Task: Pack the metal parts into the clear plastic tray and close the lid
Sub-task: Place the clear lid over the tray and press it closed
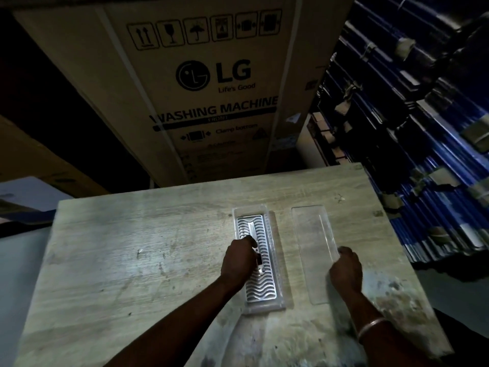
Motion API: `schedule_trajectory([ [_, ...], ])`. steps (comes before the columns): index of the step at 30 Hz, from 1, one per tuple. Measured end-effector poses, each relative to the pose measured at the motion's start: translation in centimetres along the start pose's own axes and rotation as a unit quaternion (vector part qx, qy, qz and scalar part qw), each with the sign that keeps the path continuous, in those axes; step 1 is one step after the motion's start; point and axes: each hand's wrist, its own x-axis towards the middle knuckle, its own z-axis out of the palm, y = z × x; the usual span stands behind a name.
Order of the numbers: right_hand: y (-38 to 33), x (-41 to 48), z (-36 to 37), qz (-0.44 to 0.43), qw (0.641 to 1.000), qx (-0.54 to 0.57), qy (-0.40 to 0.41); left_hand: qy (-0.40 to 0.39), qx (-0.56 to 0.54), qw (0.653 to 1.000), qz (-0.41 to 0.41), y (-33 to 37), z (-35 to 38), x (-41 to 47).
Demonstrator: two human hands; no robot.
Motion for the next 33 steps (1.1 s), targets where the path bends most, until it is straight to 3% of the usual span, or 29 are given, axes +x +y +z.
schedule_trajectory([
  [7, -0.5, -0.1, -0.7, -0.016, 0.999, -0.02, -0.044, 0.057, -0.004, 0.998, 0.023, -1.7, -1.1, -0.6],
  [12, -3.5, -1.3, -2.3, -0.073, 0.996, 0.001, -0.056, 0.082, -0.038, 0.996, -0.018, -2.8, -2.0, -1.6],
  [18, -6.3, -3.7, -4.4, -0.124, 0.987, 0.094, -0.032, 0.037, -0.002, 0.999, -0.013, -4.3, -3.1, -3.4],
  [27, -10.3, -8.7, -5.5, -0.209, 0.974, 0.082, 0.031, -0.048, -0.014, 0.999, -0.018, -4.1, -2.6, -4.6],
  [33, -11.9, -11.9, -3.4, -0.234, 0.971, 0.054, -0.023, -0.052, -0.068, 0.996, -0.003, -3.0, -2.3, -4.9],
])
